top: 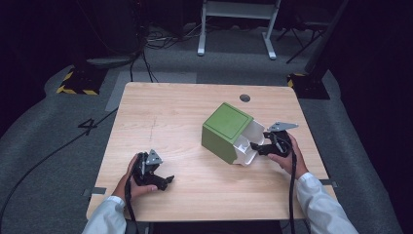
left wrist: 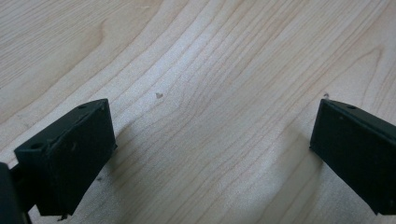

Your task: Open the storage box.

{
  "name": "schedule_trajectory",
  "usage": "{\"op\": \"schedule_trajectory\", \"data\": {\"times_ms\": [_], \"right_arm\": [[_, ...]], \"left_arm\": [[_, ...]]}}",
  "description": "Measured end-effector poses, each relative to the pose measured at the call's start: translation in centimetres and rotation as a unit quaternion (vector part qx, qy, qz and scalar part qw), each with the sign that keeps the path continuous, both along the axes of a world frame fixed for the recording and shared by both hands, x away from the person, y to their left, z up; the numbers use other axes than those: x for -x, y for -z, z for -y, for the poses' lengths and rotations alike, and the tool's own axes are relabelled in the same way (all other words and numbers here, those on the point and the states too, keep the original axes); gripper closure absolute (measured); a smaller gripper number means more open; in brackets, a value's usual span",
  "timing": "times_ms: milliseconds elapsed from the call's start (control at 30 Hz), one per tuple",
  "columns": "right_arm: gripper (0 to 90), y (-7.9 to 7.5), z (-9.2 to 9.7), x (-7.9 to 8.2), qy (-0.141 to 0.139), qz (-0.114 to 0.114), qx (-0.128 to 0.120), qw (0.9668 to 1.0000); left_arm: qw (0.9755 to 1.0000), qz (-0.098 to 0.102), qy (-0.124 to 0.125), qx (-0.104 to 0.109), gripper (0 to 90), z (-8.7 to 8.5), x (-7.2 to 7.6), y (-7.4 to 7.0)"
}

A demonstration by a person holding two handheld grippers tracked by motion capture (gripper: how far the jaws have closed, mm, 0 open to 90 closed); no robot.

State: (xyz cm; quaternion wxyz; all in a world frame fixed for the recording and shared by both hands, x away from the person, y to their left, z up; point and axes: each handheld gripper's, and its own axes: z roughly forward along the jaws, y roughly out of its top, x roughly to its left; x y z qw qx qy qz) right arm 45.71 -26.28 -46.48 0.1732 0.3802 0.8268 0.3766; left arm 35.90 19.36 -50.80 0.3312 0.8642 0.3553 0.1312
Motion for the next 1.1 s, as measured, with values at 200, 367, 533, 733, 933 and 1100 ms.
{"op": "schedule_trajectory", "data": {"times_ms": [200, 367, 533, 733, 933, 1100], "right_arm": [[23.1, 0.0, 0.5, 0.3, -0.006, 0.001, 0.002, 1.0000], [23.7, 0.2, 1.0, 0.6, -0.007, -0.001, -0.001, 1.0000], [23.8, 0.3, 1.3, 0.9, -0.009, -0.001, 0.001, 1.0000], [24.6, 0.4, 1.6, 1.0, -0.008, 0.000, 0.001, 1.0000], [25.4, 0.5, 1.5, 1.1, -0.011, 0.002, 0.006, 0.9999], [25.8, 0.6, 1.5, 1.1, -0.014, 0.000, 0.009, 0.9999]], "left_arm": [[1.0000, 0.001, -0.001, 0.000, 0.4, 0.0, 0.0, 0.0], [1.0000, 0.001, -0.002, 0.000, 0.4, 0.0, 0.0, 0.0], [1.0000, 0.001, -0.001, 0.000, 0.4, 0.0, 0.0, 0.0], [1.0000, 0.001, -0.002, -0.001, 0.4, 0.0, 0.1, 0.0], [1.0000, 0.000, -0.003, 0.000, 0.5, 0.0, 0.1, 0.0], [1.0000, 0.000, -0.003, 0.000, 0.5, 0.0, 0.1, 0.0]]}}
